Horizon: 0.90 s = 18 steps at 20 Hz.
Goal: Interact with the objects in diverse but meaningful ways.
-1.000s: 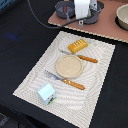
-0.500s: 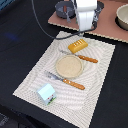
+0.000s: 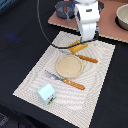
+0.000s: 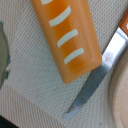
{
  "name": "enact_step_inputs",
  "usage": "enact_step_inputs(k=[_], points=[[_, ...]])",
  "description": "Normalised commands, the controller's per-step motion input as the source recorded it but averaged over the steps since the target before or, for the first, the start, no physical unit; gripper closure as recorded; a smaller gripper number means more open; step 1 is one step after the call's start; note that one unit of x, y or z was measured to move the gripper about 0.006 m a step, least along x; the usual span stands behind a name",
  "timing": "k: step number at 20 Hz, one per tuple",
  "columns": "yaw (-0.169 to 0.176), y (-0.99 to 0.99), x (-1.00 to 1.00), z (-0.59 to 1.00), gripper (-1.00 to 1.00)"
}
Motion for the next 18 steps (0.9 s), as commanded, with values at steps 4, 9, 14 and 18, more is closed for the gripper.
enact_step_inputs(k=[4, 9, 14, 18], points=[[0.051, 0.0, 0.12, -0.24, -1.0], [0.051, 0.0, 0.07, -0.19, -1.0], [0.047, 0.0, 0.04, -0.2, -1.0], [0.042, 0.0, 0.1, -0.06, 1.0]])
